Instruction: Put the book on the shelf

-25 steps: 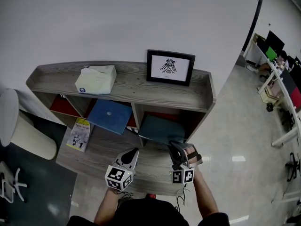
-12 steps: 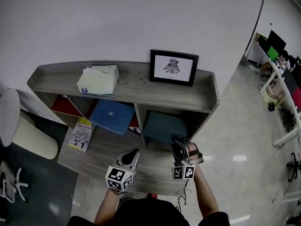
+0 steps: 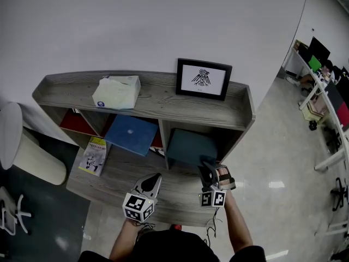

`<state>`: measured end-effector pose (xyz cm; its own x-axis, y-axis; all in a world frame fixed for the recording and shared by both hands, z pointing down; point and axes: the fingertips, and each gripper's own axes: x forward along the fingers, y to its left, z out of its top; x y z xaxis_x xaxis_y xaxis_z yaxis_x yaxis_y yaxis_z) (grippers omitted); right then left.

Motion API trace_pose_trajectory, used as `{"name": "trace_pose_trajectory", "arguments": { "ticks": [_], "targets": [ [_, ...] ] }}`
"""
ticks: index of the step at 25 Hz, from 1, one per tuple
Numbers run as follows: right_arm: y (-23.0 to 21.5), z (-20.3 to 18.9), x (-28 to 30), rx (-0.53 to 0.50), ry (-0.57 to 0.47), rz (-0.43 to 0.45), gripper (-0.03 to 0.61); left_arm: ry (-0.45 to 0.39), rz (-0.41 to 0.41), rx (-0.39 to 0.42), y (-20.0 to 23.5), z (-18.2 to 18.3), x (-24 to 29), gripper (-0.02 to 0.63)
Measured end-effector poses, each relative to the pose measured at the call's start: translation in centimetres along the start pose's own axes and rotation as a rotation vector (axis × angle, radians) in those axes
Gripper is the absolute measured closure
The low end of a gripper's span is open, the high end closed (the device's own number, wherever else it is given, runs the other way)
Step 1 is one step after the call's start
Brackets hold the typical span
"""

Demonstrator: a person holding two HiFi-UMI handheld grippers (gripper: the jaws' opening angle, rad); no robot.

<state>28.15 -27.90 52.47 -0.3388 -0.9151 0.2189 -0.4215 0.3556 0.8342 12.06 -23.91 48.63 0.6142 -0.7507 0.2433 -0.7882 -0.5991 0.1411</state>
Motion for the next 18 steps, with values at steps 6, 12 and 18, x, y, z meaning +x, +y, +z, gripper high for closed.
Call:
{"name": "trace_pose_trajectory", "arguments": {
  "ticks": [6, 12, 18],
  "targets": [
    [0.0, -0.2, 0.0, 0.049, 0.027, 0.003, 0.435, -0.002, 0.004, -0.001, 0.1, -0.2, -0.7, 0.611],
    [-0.7, 0.6, -0.6, 0.166, -0.005, 0.030, 0.373, -0.005, 0.007, 0.001, 0.0, -0.3, -1.6, 0.611],
    [-1.6, 2.1, -2.4, 0.294, -0.047, -0.016, 0.365, -0.013, -0.005, 0.004, -0.3, -0.1, -2.9, 0.611]
  ]
}}
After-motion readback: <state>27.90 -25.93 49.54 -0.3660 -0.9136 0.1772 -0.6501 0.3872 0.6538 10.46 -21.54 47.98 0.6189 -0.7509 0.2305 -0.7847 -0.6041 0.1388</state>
